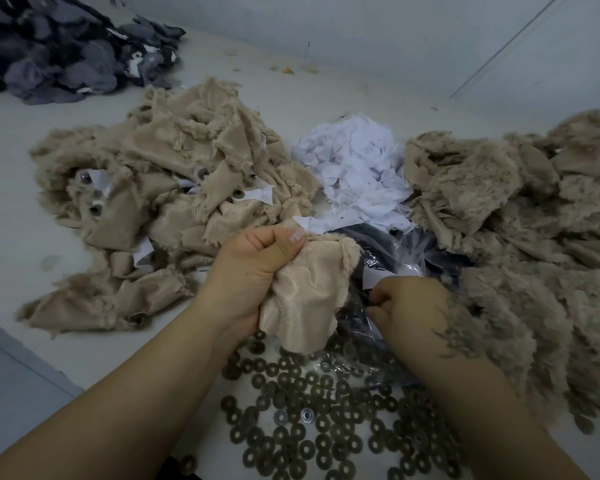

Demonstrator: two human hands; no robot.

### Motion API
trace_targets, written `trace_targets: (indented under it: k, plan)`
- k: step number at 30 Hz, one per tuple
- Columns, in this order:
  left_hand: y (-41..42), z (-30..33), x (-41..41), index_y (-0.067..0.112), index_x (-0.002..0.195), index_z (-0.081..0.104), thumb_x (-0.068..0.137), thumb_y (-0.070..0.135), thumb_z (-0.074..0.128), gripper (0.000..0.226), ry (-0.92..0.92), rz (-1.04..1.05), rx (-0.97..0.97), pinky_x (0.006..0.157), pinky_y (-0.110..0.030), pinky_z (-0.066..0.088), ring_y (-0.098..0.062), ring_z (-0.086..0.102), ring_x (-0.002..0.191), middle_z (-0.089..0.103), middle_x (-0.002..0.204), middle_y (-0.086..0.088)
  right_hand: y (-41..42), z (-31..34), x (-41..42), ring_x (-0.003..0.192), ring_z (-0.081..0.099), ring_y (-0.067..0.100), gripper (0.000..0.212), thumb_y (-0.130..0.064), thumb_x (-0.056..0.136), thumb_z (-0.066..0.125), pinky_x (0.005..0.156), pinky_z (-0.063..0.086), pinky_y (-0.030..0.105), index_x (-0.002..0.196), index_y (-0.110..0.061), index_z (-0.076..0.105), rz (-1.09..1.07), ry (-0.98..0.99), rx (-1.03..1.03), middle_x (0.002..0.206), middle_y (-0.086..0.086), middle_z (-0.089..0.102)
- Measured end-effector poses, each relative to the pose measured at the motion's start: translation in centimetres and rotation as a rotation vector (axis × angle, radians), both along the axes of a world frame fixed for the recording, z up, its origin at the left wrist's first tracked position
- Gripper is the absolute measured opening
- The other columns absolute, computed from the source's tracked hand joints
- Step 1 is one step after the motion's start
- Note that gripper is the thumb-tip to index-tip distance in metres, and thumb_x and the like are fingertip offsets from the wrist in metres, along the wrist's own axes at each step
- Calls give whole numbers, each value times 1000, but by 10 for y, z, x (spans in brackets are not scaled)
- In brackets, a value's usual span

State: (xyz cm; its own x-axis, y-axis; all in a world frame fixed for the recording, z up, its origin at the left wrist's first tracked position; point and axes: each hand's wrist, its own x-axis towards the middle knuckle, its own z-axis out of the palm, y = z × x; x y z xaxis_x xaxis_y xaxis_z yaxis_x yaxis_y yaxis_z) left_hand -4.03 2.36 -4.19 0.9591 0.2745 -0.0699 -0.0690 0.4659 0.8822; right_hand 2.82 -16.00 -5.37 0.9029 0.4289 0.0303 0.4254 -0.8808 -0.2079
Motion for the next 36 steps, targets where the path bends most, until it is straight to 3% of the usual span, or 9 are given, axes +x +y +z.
trace_targets:
  k: [3, 6, 11, 14, 17, 23, 27, 33, 36]
  plan:
    - [2, -1, 0, 9, 73, 76, 76, 22, 69, 15, 7, 8, -20, 58, -22, 55, -13, 69, 63, 73, 72, -8, -3, 6, -1, 81, 60, 20, 9, -25, 90, 65, 72, 49, 31, 96, -19, 69, -61, -87, 120, 89, 2, 66]
    - [3, -1, 0, 7, 74, 75, 76, 22, 70, 15, 21, 21, -42, 58, -22, 55, -13, 68, 62, 72, 71, -8, -8, 18, 6, 103, 60, 24, 17, -16, 92, 58, 80, 41, 27, 106, -17, 66, -108, -64, -131, 109, 4, 61]
    - [3, -1, 2, 9, 74, 76, 76, 21, 70, 13, 28, 37, -44, 60, -22, 55, -12, 68, 64, 72, 72, -6, -12, 24, -2, 109, 54, 12, 23, -21, 94, 52, 64, 17, 21, 116, -23, 57, 21, -45, -392, 100, -4, 38]
    - [3, 0, 3, 10, 75, 75, 76, 22, 71, 13, 38, 44, -42, 61, -22, 55, -13, 68, 66, 72, 73, -6, -12, 21, -1, 99, 51, 10, 29, -26, 93, 52, 66, 22, 19, 122, -23, 58, 76, -22, -361, 106, -4, 46]
    - [3, 0, 2, 12, 71, 75, 77, 21, 70, 12, 39, 32, -36, 59, -22, 55, -12, 68, 63, 72, 70, -5, -5, 15, 0, 92, 52, 14, 33, -28, 87, 57, 74, 41, 22, 118, -28, 66, 137, -37, -205, 102, -3, 54]
    - [5, 1, 4, 12, 69, 74, 76, 20, 71, 11, 46, 44, -65, 58, -22, 54, -11, 66, 61, 71, 69, -4, 8, -1, 2, 102, 59, 14, 24, -29, 94, 57, 76, 34, 18, 111, -20, 71, 278, -21, -83, 109, -2, 66]
    - [8, 1, 9, 8, 77, 73, 76, 23, 71, 16, 47, 56, -60, 63, -25, 57, -14, 68, 68, 72, 76, -8, 3, -6, 11, 127, 46, 21, 42, -24, 91, 60, 100, 38, 28, 132, -18, 59, 269, -37, -172, 137, 3, 53]
    - [8, 0, 17, 10, 75, 75, 77, 25, 71, 15, 50, 41, -47, 64, -25, 57, -16, 69, 71, 73, 78, -8, -6, 1, 20, 121, 45, 26, 49, -33, 75, 75, 93, 42, 35, 120, -17, 66, 97, -138, -184, 129, 6, 51]
    - [7, -3, 21, 8, 79, 74, 76, 26, 72, 18, 60, 37, -52, 69, -27, 59, -18, 67, 73, 72, 81, -10, 2, 5, 23, 93, 46, 19, 24, -31, 79, 70, 70, 33, 29, 98, -18, 70, 75, -118, -133, 90, -2, 44]
